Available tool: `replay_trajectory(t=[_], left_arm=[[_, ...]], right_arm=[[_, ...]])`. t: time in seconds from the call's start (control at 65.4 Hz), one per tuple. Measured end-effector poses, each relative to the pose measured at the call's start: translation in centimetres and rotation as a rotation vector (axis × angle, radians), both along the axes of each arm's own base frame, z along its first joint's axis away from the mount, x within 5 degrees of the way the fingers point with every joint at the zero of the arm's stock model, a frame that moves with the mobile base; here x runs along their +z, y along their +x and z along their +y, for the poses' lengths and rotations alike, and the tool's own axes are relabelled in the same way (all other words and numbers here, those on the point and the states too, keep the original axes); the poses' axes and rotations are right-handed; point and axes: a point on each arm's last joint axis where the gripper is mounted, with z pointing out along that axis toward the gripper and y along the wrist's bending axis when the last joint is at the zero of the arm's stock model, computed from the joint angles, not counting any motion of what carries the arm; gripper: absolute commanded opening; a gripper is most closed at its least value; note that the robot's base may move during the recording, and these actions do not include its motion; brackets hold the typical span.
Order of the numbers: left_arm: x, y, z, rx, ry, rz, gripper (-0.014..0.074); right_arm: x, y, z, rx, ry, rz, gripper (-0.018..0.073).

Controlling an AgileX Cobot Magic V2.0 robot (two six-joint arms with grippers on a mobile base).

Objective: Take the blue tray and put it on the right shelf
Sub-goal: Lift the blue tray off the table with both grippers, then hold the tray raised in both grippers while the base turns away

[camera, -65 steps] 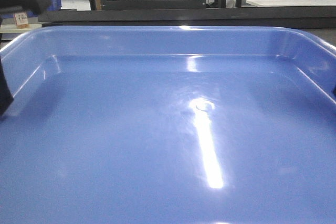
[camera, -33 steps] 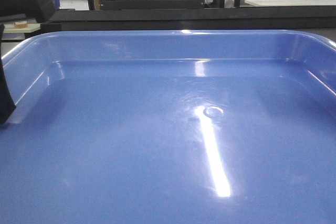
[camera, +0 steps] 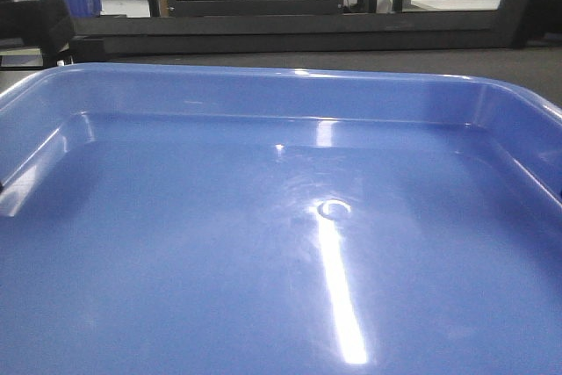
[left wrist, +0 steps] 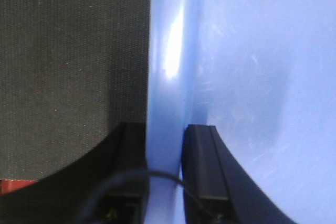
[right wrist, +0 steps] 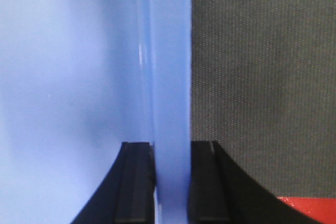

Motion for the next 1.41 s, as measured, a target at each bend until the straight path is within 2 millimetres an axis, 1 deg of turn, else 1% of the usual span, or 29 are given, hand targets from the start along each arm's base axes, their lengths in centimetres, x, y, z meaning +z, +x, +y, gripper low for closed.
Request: replay_trajectory(t=[1.406], left_arm=[[-0.05,-0.12,0.11,0.003,0.012,0.015,0.0055]], right_arm=[[0.0,-0.01,-0.01,-0.005,0.0,0.002,0.0159]])
